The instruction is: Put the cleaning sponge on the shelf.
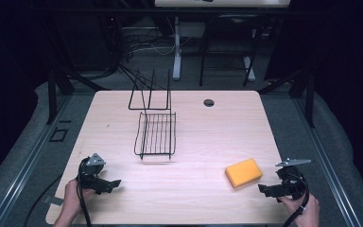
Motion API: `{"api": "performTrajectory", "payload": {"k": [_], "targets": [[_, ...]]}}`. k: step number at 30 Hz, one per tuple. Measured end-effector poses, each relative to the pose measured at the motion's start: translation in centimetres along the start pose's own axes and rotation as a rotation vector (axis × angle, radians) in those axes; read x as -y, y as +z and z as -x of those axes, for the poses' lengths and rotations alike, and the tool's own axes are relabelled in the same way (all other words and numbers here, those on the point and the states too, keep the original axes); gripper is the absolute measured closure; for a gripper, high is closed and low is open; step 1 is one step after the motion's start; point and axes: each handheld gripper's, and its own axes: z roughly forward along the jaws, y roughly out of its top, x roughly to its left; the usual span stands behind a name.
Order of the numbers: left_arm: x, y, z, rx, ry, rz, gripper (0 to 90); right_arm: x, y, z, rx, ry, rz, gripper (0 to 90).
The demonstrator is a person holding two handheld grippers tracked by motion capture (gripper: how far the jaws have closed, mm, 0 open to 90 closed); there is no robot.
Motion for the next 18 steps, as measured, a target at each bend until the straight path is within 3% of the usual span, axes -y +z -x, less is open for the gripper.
{"api": "performTrajectory", "payload": {"k": [16, 18], "targets": [[0.1, 0.0, -0.1, -0.004, 0.008, -0.007, 0.2, -2.6, -0.1, -1.0, 0.007, -0.043, -0.002, 0.0], [0.1, 0.0, -0.1, -0.004, 0.007, -0.006, 0.2, -3.2, 0.0, -0.9, 0.005, -0.028, 0.002, 0.0]]}}
